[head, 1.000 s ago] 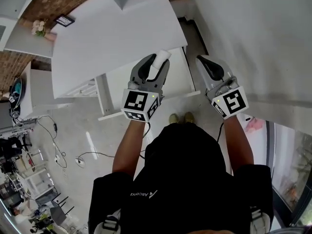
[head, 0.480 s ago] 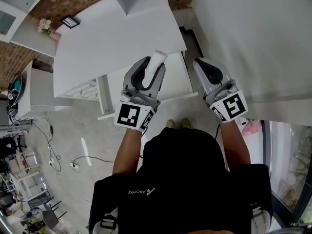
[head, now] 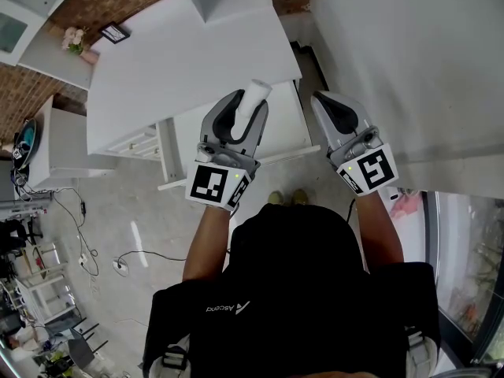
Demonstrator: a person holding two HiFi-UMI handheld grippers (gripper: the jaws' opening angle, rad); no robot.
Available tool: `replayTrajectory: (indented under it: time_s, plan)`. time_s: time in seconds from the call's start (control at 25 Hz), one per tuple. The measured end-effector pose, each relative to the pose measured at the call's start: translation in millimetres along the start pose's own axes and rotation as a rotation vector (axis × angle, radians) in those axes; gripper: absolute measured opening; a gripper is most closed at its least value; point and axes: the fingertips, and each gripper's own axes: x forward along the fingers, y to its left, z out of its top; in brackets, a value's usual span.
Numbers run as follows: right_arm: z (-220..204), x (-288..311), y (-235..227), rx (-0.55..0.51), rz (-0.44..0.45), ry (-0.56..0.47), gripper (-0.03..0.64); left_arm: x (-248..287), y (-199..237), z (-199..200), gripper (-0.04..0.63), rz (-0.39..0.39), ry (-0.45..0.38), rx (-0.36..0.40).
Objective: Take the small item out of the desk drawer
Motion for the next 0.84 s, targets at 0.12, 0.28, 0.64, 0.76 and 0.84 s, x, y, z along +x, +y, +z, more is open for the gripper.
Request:
replayTrajectory:
  time_s: [0.12, 0.28, 0.64, 0.76, 0.84]
  plan:
    - [1.8, -1.6, -0.6, 0.000, -0.006, -0.001, -0.002, -0.8, 0.5, 2.5, 0.166, 0.000, -0.002, 0.002]
    - [3.1, -5.0, -2.2, -0.001, -0.014, -0.001, -0.002, -1.5, -0.8, 1.8, 0.166, -0.004, 0.004, 0.004]
    - [2.6, -9.0, -0.9, 0.004, -0.015, -0.001, -0.002, -2.3, -6.9, -2.0, 0.166, -0.012, 0.021, 0.008]
    - [3.0, -8.3, 0.1, 0.005, -0.013, -0.001, -0.002, -2.3, -6.5, -1.3, 0.166, -0.013, 0.021, 0.008]
    - [3.1, -7.3, 0.5, 0.005, -0.011, -0.001, -0.002, -1.9, -5.6, -0.7, 0.166, -0.014, 0.021, 0.009]
